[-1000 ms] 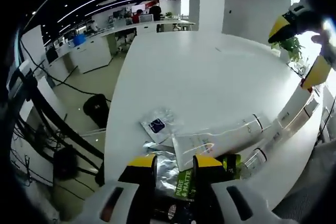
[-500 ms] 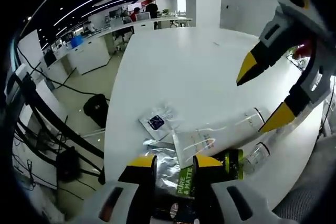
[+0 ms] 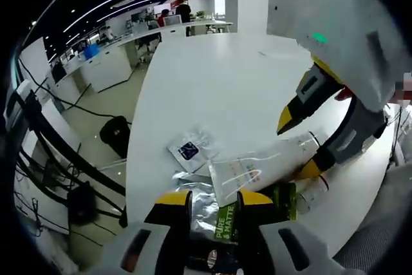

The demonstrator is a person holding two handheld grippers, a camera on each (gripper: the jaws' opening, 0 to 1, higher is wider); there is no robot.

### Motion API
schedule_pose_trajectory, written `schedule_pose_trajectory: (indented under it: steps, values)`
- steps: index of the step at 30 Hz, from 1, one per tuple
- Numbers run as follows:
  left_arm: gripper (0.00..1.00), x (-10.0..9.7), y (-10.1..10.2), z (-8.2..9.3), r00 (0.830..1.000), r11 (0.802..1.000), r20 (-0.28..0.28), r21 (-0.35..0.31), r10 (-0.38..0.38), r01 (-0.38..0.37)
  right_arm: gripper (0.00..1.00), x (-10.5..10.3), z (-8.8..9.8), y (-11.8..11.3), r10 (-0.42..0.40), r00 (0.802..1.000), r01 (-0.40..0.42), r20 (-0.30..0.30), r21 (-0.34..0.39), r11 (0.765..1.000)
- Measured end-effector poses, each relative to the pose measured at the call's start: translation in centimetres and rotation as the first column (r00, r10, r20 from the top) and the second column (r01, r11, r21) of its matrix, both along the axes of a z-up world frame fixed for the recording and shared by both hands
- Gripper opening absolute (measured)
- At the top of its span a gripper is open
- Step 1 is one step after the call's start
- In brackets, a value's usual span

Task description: Arrange the skincare products in the storage area until every visible bottle or jar stands upright without overlapping.

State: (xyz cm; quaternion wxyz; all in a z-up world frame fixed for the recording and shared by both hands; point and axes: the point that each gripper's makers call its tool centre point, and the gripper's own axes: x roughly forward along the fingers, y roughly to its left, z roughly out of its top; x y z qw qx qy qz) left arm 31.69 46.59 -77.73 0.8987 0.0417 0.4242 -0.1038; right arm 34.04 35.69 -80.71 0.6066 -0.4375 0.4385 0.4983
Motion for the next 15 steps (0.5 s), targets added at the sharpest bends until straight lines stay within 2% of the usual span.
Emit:
schedule_pose_trajectory:
  steps: [1, 2, 3, 5, 6, 7, 15]
  values:
    - [0.29, 0.02, -0.09, 0.09, 1.000, 1.000, 0.003, -0.003, -0.001, 0.001, 0.38, -0.31, 0.22, 0.44, -0.019, 0.999, 0.020, -0.036, 0.029, 0.999]
    - [0.29, 0.03, -0.11, 0.10, 1.000, 1.000, 0.003, -0.004, -0.001, 0.001, 0.39, -0.06, 0.31, 0.62, -0.056, 0.998, 0.058, -0.039, 0.055, 0.997]
    - [0.29, 0.02, -0.19, 0.15, 1.000, 1.000, 0.004, -0.009, 0.000, 0.000, 0.38, -0.05, 0.28, 0.28, -0.043, 0.998, 0.044, -0.043, 0.038, 0.998]
    - [0.29, -0.02, -0.23, 0.10, 1.000, 1.000, 0.000, -0.012, 0.002, -0.002, 0.34, -0.52, -0.09, 0.52, -0.041, 0.993, 0.047, -0.108, 0.056, 0.997]
    - [0.29, -0.07, -0.24, 0.04, 1.000, 1.000, -0.004, -0.012, 0.003, -0.003, 0.33, -0.08, 0.05, 0.61, -0.044, 0.995, 0.052, -0.093, 0.080, 0.995]
    - [0.29, -0.09, -0.26, 0.00, 1.000, 1.000, -0.006, -0.012, 0.001, -0.001, 0.32, -0.32, 0.12, 0.82, -0.011, 0.995, 0.020, -0.100, 0.094, 0.995]
    - [0.29, -0.10, -0.45, -0.01, 1.000, 0.999, -0.012, -0.044, 0.011, -0.011, 0.30, -0.58, 0.13, 0.47, 0.001, 0.997, 0.006, -0.080, 0.093, 0.996]
